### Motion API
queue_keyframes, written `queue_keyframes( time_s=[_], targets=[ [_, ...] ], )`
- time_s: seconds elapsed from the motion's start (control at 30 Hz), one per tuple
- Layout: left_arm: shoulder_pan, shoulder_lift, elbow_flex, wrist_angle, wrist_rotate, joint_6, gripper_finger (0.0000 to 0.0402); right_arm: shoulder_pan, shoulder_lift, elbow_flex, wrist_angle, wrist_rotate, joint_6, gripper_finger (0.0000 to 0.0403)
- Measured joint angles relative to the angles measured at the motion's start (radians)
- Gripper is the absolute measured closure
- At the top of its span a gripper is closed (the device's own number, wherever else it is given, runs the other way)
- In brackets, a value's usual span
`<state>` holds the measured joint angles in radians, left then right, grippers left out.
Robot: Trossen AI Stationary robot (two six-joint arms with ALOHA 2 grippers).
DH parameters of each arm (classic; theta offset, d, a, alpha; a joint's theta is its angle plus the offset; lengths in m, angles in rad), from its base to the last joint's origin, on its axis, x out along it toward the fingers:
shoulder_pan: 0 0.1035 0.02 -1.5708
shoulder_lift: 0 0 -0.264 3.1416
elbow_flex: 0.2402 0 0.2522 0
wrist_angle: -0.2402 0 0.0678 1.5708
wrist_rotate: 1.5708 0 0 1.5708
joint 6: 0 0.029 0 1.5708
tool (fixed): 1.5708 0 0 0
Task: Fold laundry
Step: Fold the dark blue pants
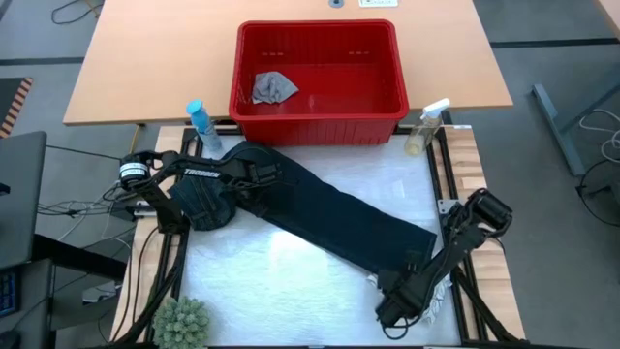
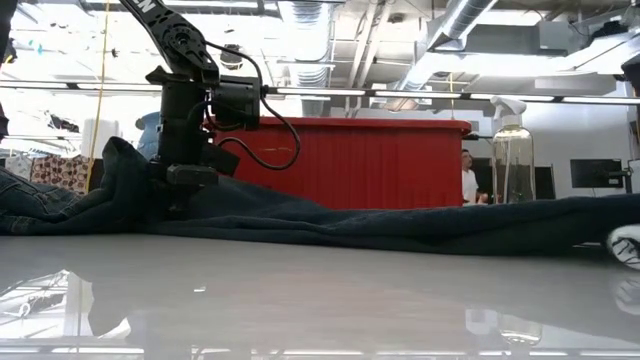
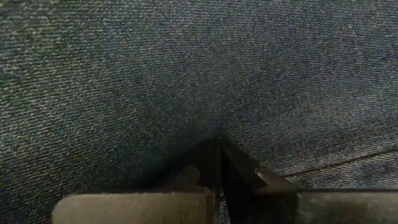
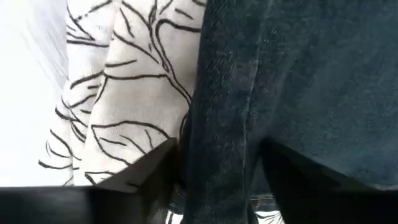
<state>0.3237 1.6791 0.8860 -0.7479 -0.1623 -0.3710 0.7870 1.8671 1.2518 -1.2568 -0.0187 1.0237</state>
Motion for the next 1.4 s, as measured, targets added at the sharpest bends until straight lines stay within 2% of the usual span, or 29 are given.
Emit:
queue_keyframes(
  time_s=[0.1, 0.23, 0.27, 0.47, 0.6, 0.7, 0.8, 0.97, 1.17, 1.3, 1.4],
  targets=[
    [0.000, 0.000, 0.000, 0.000, 0.000, 0.000, 0.0401, -0.012, -0.002, 0.000, -0.013, -0.011, 0.023, 0.0224],
    [0.000, 0.000, 0.000, 0.000, 0.000, 0.000, 0.0401, -0.020, -0.003, 0.026, -0.064, -0.028, 0.044, 0.0360],
    [0.000, 0.000, 0.000, 0.000, 0.000, 0.001, 0.0401, -0.020, -0.002, 0.038, -0.080, -0.028, 0.047, 0.0369],
    [0.000, 0.001, 0.013, -0.008, 0.014, 0.008, 0.0401, -0.030, -0.003, 0.124, -0.223, -0.018, 0.050, 0.0369],
    [0.001, 0.007, 0.064, -0.049, 0.039, 0.008, 0.0401, -0.032, -0.005, 0.190, -0.312, 0.014, 0.053, 0.0369],
    [-0.001, 0.007, 0.123, -0.060, 0.085, 0.008, 0.0401, -0.036, -0.007, 0.209, -0.311, 0.019, 0.067, 0.0369],
    [-0.002, 0.006, 0.186, -0.066, 0.167, 0.012, 0.0401, -0.044, -0.015, 0.210, -0.314, 0.046, 0.205, 0.0369],
    [-0.010, 0.005, 0.307, -0.074, 0.300, 0.037, 0.0401, -0.046, -0.034, 0.210, -0.313, 0.166, 0.500, 0.0369],
    [-0.024, 0.004, 0.488, -0.088, 0.487, 0.054, 0.0401, -0.054, -0.117, 0.210, -0.315, 0.281, 0.788, 0.0369],
    [-0.050, 0.001, 0.614, -0.121, 0.497, 0.072, 0.0402, -0.055, -0.200, 0.210, -0.316, 0.444, 0.967, 0.0369],
    [-0.069, 0.001, 0.683, -0.152, 0.496, 0.098, 0.0401, -0.068, -0.251, 0.210, -0.314, 0.555, 0.982, 0.0369]
  ],
)
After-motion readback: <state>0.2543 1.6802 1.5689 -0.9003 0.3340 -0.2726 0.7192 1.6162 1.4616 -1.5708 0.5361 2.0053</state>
